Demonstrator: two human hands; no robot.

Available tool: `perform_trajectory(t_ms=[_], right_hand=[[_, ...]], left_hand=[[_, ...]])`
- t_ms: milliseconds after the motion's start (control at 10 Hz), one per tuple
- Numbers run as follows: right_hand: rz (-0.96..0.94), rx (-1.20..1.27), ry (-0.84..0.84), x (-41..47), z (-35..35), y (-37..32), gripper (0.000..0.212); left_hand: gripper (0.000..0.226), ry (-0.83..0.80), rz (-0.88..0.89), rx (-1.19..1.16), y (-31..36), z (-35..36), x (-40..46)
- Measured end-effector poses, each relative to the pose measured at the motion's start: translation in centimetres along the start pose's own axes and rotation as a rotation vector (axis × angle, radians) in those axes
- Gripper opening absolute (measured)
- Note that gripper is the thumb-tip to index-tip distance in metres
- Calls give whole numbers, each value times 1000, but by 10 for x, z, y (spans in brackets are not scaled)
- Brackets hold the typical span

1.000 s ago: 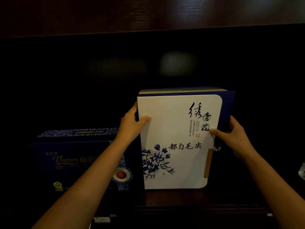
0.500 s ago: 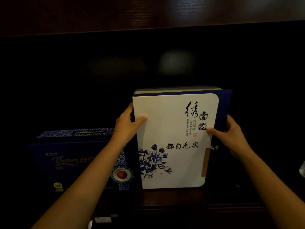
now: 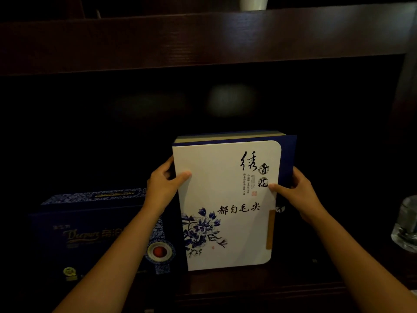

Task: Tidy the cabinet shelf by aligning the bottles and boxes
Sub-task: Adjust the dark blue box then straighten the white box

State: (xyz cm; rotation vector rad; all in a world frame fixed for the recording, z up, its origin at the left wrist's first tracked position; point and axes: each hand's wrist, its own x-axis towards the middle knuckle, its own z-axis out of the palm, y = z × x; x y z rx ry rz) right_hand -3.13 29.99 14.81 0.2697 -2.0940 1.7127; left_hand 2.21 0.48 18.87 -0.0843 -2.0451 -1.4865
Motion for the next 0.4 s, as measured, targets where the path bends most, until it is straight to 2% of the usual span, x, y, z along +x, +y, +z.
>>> perform_trajectory(t_ms=[200,300,400], right_hand=[[26,8,-14,0,1,-3,56],[39,-18,-12,0,1,-3,58],[52,-112,8,5,-2,-17,74]], left_hand=[[57,-10,-35,-48,2,-4,-8],[60,-91,-61,-11,0,-11,-5],[62,-240,-83,185,14,-29,6]])
